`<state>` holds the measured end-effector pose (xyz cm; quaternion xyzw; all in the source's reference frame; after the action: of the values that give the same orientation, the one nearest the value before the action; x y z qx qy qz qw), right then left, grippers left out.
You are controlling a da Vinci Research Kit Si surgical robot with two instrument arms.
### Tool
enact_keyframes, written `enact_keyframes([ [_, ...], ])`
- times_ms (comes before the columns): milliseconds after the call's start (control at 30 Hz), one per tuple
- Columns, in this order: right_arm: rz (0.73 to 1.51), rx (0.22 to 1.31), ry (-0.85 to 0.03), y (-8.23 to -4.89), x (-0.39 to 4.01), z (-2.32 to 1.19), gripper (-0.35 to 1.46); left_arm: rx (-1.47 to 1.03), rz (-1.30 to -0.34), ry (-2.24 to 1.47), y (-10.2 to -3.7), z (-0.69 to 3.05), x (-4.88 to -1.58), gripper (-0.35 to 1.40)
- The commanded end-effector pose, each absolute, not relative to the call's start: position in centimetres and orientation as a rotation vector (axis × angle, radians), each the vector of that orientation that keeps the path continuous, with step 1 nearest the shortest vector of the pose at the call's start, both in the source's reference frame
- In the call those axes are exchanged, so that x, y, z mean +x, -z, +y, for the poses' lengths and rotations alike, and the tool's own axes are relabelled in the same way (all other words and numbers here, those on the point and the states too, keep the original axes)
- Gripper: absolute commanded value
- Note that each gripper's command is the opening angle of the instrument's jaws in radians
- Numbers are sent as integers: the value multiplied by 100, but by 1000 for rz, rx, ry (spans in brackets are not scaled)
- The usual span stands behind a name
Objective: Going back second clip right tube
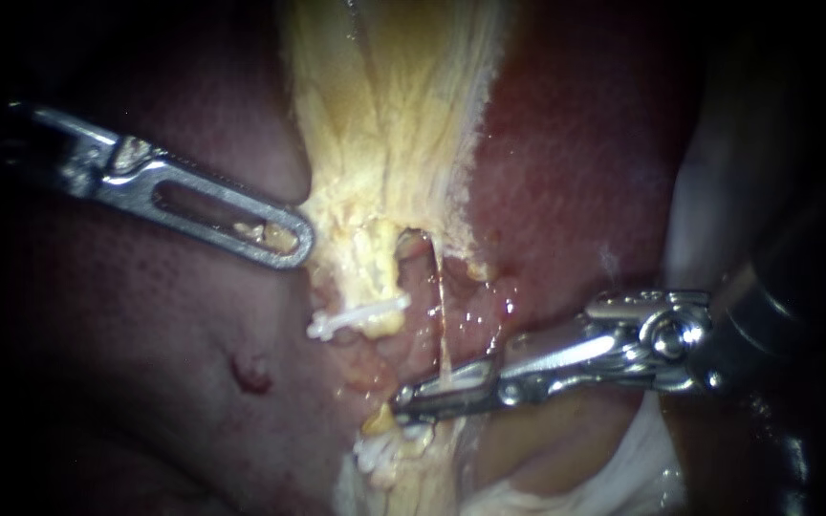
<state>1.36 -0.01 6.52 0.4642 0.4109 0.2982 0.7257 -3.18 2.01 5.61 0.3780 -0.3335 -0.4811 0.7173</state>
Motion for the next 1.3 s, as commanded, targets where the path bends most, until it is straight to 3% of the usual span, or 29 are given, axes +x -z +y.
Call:
enact_keyframes([
  [33, 906, 1024, -657, -652, 136, -1, -35, 838, -738, 1063, -562, 200, -318, -35],
  [267, 915, 1023, -652, -653, 134, -2, -35, 838, -738, 1062, -563, 201, -318, -35],
  [400, 947, 1014, -672, -653, 136, -2, 31, 841, -738, 1060, -564, 201, -318, -35],
  [500, 953, 997, -687, -654, 138, -3, 43, 840, -738, 1060, -565, 200, -318, -35],
  [1067, 1083, 713, -479, -697, 132, -4, 49, 844, -737, 1056, -568, 200, -318, -35],
  [1300, 1106, 672, -416, -686, 103, 3, 49, 844, -737, 1056, -569, 199, -318, -35],
])
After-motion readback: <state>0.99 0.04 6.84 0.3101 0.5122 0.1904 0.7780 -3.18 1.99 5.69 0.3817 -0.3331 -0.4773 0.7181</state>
